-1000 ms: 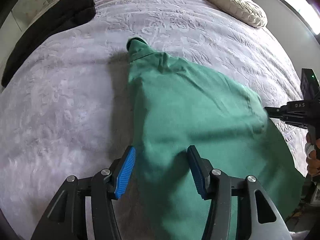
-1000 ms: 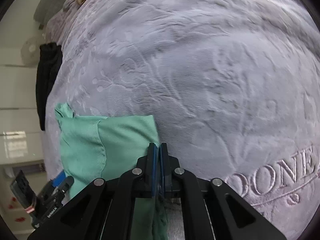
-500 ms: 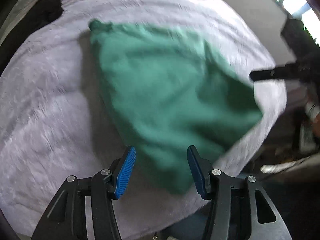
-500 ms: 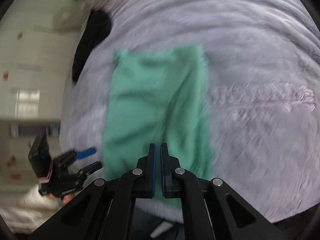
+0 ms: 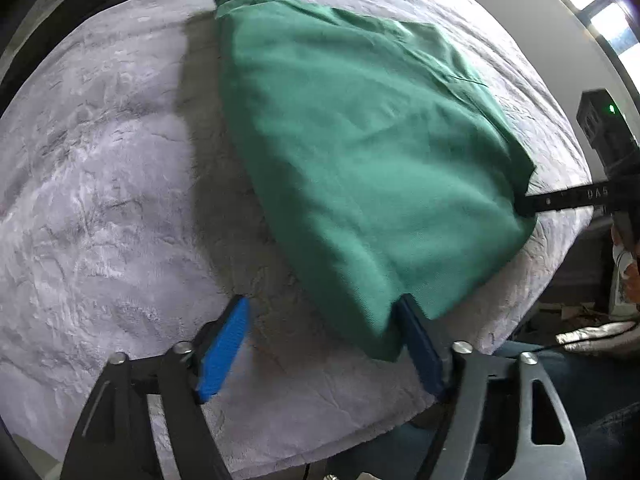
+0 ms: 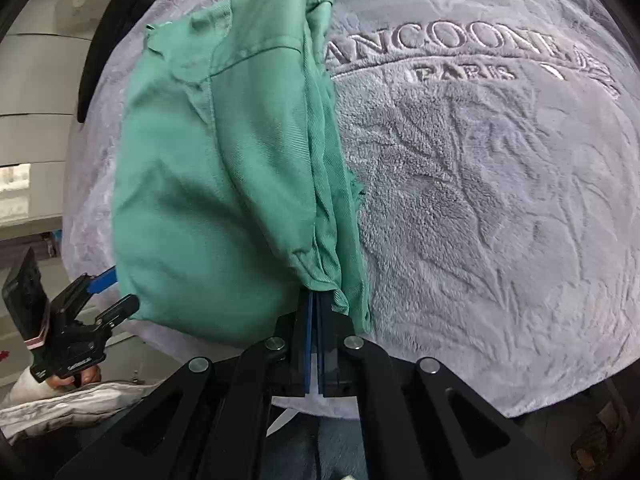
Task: Fold large clothes
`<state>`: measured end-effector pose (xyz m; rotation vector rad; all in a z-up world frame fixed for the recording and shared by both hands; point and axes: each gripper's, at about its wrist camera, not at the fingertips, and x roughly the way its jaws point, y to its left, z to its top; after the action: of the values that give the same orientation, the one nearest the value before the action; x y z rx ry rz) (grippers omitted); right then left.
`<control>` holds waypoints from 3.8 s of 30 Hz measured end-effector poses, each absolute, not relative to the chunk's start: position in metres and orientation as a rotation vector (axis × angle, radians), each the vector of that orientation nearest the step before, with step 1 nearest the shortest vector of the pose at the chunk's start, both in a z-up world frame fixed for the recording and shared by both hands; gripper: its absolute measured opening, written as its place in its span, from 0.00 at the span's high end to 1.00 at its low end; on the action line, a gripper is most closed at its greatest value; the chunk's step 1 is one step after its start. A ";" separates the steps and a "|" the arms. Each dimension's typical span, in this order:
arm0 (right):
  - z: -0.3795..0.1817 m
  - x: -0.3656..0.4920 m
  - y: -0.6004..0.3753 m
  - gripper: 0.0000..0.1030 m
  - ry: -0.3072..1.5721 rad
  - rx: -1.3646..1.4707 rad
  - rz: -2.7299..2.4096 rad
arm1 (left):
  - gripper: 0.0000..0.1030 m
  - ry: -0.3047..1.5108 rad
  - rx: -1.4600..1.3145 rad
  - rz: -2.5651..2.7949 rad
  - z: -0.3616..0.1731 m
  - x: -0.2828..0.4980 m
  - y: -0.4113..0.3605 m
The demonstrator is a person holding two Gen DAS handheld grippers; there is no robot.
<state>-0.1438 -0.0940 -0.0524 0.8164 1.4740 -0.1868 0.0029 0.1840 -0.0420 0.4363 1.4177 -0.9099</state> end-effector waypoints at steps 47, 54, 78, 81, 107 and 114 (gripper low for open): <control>0.009 -0.120 -0.112 0.95 1.334 0.881 -0.297 | 0.00 1.351 0.421 -0.618 0.003 0.051 0.169; 0.013 -0.109 -0.109 0.95 1.371 0.810 -0.350 | 0.00 1.348 0.448 -0.572 0.008 0.055 0.164; 0.084 -0.051 -0.069 0.00 1.332 0.450 -0.467 | 0.00 1.279 0.374 -0.478 0.068 0.058 0.122; 0.084 -0.051 -0.068 0.00 1.333 0.459 -0.469 | 0.00 1.274 0.377 -0.483 0.070 0.056 0.119; 0.081 -0.049 -0.071 0.00 1.345 0.471 -0.485 | 0.00 1.281 0.383 -0.469 0.069 0.059 0.117; 0.080 -0.049 -0.071 0.00 1.344 0.472 -0.487 | 0.00 1.283 0.381 -0.465 0.069 0.058 0.117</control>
<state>-0.0487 -0.0713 0.0804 0.4717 1.3440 -0.4866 0.0580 0.1167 0.0688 0.3807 1.2830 -0.4645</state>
